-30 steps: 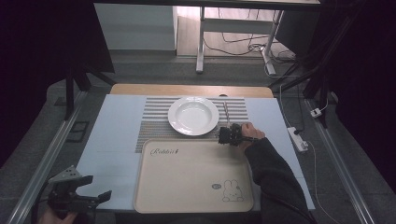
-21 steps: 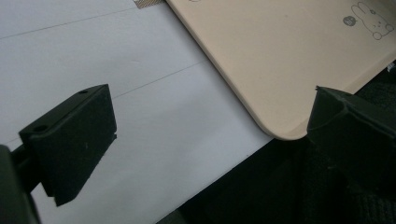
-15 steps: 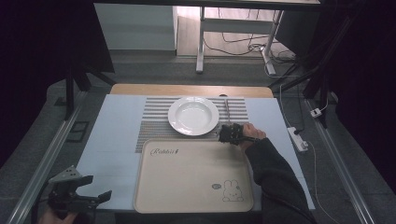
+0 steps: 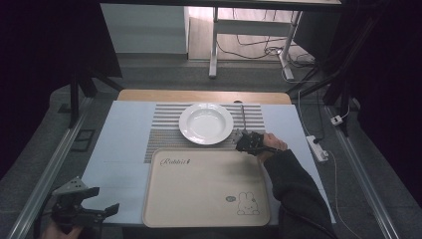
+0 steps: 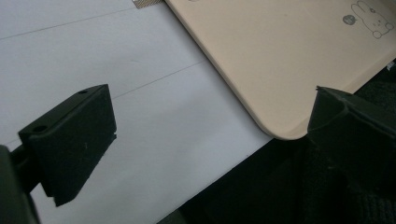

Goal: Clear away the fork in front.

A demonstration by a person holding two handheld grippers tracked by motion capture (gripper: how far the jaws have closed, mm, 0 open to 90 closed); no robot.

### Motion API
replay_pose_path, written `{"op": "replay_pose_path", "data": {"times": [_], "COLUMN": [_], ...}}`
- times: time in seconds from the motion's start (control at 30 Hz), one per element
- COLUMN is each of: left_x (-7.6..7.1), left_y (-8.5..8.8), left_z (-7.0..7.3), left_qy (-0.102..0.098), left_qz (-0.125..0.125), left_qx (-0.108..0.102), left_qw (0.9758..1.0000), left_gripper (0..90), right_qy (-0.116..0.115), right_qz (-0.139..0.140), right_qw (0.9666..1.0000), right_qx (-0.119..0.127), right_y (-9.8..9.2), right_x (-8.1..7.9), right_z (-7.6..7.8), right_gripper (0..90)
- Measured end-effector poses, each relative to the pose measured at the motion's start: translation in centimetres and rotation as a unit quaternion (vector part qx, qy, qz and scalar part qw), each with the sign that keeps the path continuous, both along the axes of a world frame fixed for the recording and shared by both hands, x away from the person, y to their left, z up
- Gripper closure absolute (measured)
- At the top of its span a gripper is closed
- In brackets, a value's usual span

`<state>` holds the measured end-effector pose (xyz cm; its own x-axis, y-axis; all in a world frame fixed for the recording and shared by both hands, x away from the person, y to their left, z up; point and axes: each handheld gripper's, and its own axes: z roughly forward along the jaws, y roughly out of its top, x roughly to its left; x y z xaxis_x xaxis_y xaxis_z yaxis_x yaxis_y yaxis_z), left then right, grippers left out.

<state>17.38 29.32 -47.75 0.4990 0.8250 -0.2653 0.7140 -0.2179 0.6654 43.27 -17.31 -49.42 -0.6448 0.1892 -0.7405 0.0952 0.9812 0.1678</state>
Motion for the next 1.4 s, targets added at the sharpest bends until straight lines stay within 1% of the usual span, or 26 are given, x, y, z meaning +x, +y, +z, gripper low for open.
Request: {"op": "replay_pose_path", "data": {"times": [0.1, 0.13, 0.2, 0.27, 0.3, 0.33, 0.4, 0.47, 0.57, 0.6, 0.63, 0.67, 0.7, 0.73, 0.9, 0.93, 0.97, 1.03, 1.1, 1.2, 1.23, 1.27, 1.3, 1.33, 1.37, 1.4], "left_x": [0.0, 0.0, 0.0, 0.0, 0.0, 0.0, 0.0, 0.0, 0.0, 0.0, 0.0, 0.0, 0.0, 0.0, -0.1, -0.1, -0.1, -0.1, 0.0, 0.2, 0.3, 0.5, 0.7, 0.9, 1.0, 1.2], "left_y": [0.0, -0.1, -0.1, -0.1, -0.1, -0.2, -0.4, -0.4, -0.5, -0.5, -0.5, -0.6, -0.6, -0.6, -0.9, -0.9, -0.9, -1.0, -1.2, -1.5, -1.7, -1.9, -2.1, -2.4, -2.6, -2.8], "left_z": [0.0, 0.0, 0.0, 0.0, 0.0, 0.0, 0.0, 0.1, 0.1, 0.1, 0.1, 0.1, 0.1, 0.1, 0.1, 0.1, 0.1, 0.2, 0.2, 0.3, 0.4, 0.4, 0.4, 0.4, 0.4, 0.4], "left_qy": [0.000, -0.001, -0.001, -0.002, -0.003, -0.003, -0.005, -0.005, -0.005, -0.005, -0.005, -0.005, -0.005, -0.005, -0.008, -0.008, -0.009, -0.009, -0.008, -0.019, -0.019, -0.016, -0.015, -0.016, -0.016, -0.018], "left_qz": [-0.002, -0.002, -0.002, -0.003, -0.004, -0.005, -0.006, -0.008, -0.008, -0.008, -0.009, -0.010, -0.011, -0.011, -0.021, -0.021, -0.024, -0.030, -0.036, -0.056, -0.066, -0.076, -0.086, -0.093, -0.099, -0.106], "left_qx": [0.001, 0.001, 0.002, 0.003, 0.005, 0.007, 0.012, 0.017, 0.018, 0.018, 0.019, 0.020, 0.021, 0.022, 0.031, 0.031, 0.033, 0.033, 0.033, 0.026, 0.022, 0.019, 0.019, 0.018, 0.018, 0.020], "left_qw": [1.0000, 1.0000, 1.0000, 1.0000, 1.0000, 1.0000, 0.9999, 0.9998, 0.9998, 0.9998, 0.9998, 0.9997, 0.9997, 0.9997, 0.9993, 0.9993, 0.9992, 0.9990, 0.9988, 0.9979, 0.9974, 0.9968, 0.9960, 0.9953, 0.9948, 0.9940], "left_gripper": [0.7, 0.7, 0.6, 0.7, 1.1, 1.0, 0.9, 0.3, 0.0, 0.0, 0.0, 0.0, 0.0, 0.0, 0.0, 0.0, 0.0, 0.0, 0.0, 0.0, 0.0, 0.0, 0.0, 0.0, 0.0, 0.0], "right_qy": [0.004, 0.008, 0.011, 0.014, 0.015, 0.020, 0.025, 0.031, 0.040, 0.040, 0.049, 0.053, 0.053, 0.063, 0.086, 0.086, 0.099, 0.106, 0.118, 0.128, 0.131, 0.131, 0.135, 0.142, 0.146, 0.146], "right_qz": [-0.007, -0.002, -0.010, -0.006, -0.009, -0.015, -0.017, -0.018, -0.019, -0.019, -0.021, -0.022, -0.022, -0.021, -0.018, -0.018, -0.016, -0.014, -0.013, -0.007, -0.005, -0.005, -0.001, 0.005, 0.008, 0.008], "right_qw": [0.9995, 0.9992, 0.9985, 0.9981, 0.9974, 0.9958, 0.9941, 0.9912, 0.9869, 0.9869, 0.9827, 0.9806, 0.9806, 0.9758, 0.9626, 0.9626, 0.9580, 0.9526, 0.9459, 0.9388, 0.9367, 0.9367, 0.9346, 0.9310, 0.9292, 0.9292], "right_qx": [0.029, 0.038, 0.053, 0.059, 0.069, 0.088, 0.105, 0.127, 0.155, 0.155, 0.177, 0.188, 0.188, 0.208, 0.256, 0.256, 0.269, 0.285, 0.302, 0.320, 0.324, 0.324, 0.329, 0.336, 0.340, 0.340], "right_y": [-0.5, -0.7, -1.0, -1.1, -1.2, -1.5, -1.9, -2.3, -2.9, -2.9, -3.3, -3.4, -3.4, -3.8, -4.5, -4.5, -4.8, -5.0, -5.3, -5.7, -5.8, -5.8, -5.8, -5.9, -6.0, -6.0], "right_x": [-0.7, -0.9, -1.4, -1.5, -1.8, -2.2, -2.6, -3.0, -3.8, -3.8, -4.4, -4.7, -4.7, -5.3, -6.8, -6.8, -7.4, -8.1, -8.7, -9.7, -9.9, -9.9, -10.2, -10.8, -11.0, -11.0], "right_z": [0.7, 0.9, 1.1, 1.2, 1.3, 1.5, 1.9, 2.2, 2.8, 2.8, 3.1, 3.3, 3.3, 3.7, 4.3, 4.3, 4.4, 4.5, 4.6, 4.7, 4.8, 4.8, 4.8, 4.8, 4.8, 4.8], "right_gripper": [89.8, 89.7, 89.7, 89.7, 89.8, 89.8, 89.8, 89.8, 89.8, 89.8, 89.7, 89.7, 89.7, 89.7, 89.8, 89.8, 89.7, 89.8, 89.8, 89.7, 89.8, 89.8, 89.7, 89.7, 89.7, 89.7]}}
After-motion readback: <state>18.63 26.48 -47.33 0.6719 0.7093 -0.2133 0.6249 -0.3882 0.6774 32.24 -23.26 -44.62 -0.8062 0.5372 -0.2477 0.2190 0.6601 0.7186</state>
